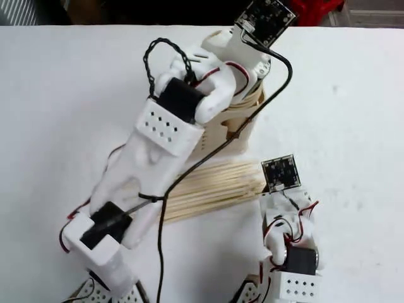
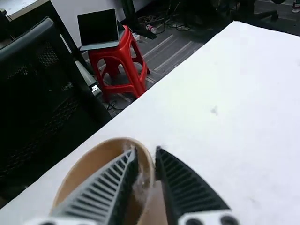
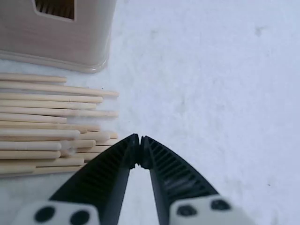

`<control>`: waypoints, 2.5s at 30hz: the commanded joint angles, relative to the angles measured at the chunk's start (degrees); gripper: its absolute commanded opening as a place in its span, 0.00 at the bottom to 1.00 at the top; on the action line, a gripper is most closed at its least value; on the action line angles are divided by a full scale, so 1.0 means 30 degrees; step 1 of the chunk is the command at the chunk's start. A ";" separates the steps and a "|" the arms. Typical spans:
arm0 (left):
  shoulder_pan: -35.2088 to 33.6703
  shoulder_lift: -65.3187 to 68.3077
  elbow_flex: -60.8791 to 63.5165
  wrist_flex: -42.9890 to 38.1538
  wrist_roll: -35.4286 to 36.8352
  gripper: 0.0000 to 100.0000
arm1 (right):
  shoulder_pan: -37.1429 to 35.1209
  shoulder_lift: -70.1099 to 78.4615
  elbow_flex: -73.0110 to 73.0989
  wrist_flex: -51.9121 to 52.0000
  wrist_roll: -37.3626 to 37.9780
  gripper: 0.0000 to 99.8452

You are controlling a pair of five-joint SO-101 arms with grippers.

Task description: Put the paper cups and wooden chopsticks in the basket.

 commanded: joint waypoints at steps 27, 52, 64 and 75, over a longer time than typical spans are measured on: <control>-1.3289 0.0220 -0.1582 1.3861 -0.0088 0.12 | -0.2652 1.0623 -1.3363 0.3736 -0.0381 0.10; -1.4462 0.0366 1.4476 0.0000 0.1201 0.12 | -0.4117 4.0630 -5.1780 1.5223 -0.3194 0.18; -1.4491 0.0425 1.4593 -0.0645 0.1231 0.12 | -0.3297 3.6821 -4.6505 1.5282 -0.3223 0.15; -1.4491 0.0425 1.4623 -0.0645 0.1231 0.12 | -0.3443 2.8908 -4.1026 1.5077 -0.3165 0.05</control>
